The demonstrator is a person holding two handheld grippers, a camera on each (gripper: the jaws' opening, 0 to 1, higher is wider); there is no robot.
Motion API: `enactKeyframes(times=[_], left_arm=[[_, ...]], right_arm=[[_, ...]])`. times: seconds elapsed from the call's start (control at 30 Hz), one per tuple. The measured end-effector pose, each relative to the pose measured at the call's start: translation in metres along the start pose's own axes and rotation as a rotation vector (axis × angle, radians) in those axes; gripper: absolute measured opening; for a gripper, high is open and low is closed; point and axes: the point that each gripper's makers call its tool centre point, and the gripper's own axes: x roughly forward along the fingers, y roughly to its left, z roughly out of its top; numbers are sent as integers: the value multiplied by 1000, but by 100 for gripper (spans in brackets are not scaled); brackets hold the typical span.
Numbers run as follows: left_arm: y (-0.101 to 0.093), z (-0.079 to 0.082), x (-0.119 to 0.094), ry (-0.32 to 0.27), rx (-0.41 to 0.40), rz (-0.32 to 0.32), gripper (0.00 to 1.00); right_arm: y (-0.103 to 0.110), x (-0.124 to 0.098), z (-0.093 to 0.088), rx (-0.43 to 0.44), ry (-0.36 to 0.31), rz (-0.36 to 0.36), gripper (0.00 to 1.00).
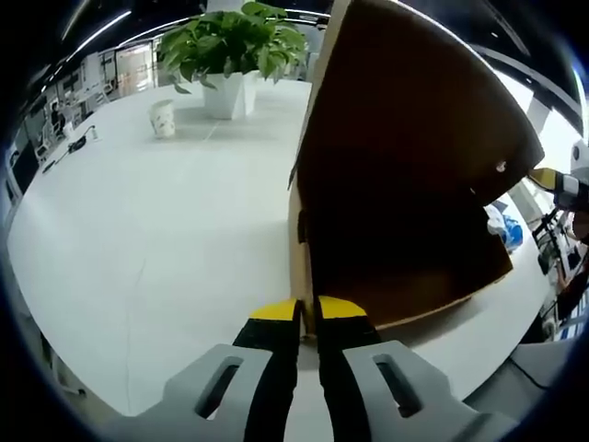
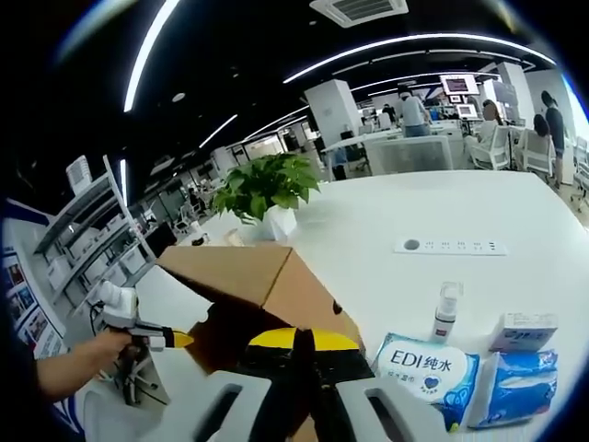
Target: Operate the shoe box by opening the lid, removing the specified soft item, and placing it in the target area until the item is outside and the box remains undamaged.
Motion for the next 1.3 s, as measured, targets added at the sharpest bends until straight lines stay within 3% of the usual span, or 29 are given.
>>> enactKeyframes(times=[0.6,0.7,1.3], left_arm=[[-3,4,-2,-15,96,-12,8],[-7,8,-4,-37,113,-19,14],[-13,34,-21,-120,133,-38,14]], right_arm=[[0,-1,-9,-9,3,9,0],[-1,-1,-12,-8,8,11,0],[0,-2,-28,-11,24,17,0]])
